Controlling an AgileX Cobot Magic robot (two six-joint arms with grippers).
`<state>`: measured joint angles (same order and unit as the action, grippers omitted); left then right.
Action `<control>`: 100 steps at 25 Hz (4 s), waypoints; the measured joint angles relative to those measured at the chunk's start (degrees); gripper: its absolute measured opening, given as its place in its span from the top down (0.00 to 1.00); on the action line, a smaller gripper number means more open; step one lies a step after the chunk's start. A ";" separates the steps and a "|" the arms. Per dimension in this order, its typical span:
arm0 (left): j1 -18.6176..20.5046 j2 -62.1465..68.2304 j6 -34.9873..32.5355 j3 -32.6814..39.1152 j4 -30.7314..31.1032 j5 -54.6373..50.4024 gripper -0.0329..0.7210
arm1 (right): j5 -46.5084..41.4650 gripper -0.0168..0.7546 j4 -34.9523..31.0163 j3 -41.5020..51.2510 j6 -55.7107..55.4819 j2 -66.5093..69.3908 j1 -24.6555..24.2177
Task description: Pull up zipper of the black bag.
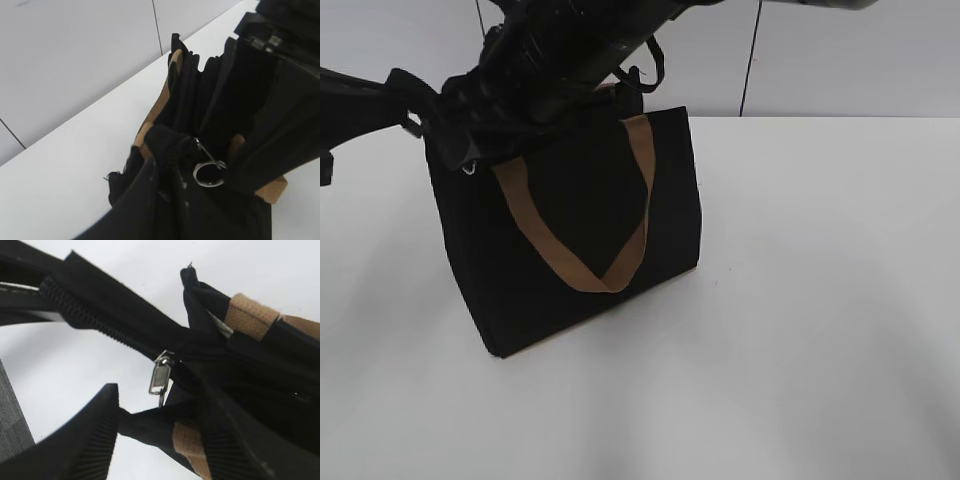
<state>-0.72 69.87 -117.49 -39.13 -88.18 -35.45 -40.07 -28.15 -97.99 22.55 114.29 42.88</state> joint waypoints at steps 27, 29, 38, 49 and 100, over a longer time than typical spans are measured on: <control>0.00 0.00 0.12 0.00 -2.08 -1.62 0.92 | 0.73 0.68 0.95 -0.41 -3.10 2.12 0.00; 0.00 0.00 0.12 0.00 -1.89 -1.36 0.92 | 0.54 0.68 1.34 -0.47 -3.04 1.97 0.00; 0.00 0.00 4.06 0.00 6.19 3.33 0.92 | -1.99 0.68 4.79 -0.47 -2.88 0.75 -0.52; 0.00 0.00 13.40 0.00 20.32 3.63 0.92 | -2.29 0.68 5.09 -0.47 -1.60 0.33 -2.18; 0.03 -0.65 46.92 -2.45 29.60 4.35 0.18 | -15.59 0.33 1.56 -0.24 9.55 -9.42 -22.44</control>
<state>-0.69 69.22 -70.57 -41.58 -58.58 -31.10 -55.66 -26.59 -98.22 32.10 104.86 20.44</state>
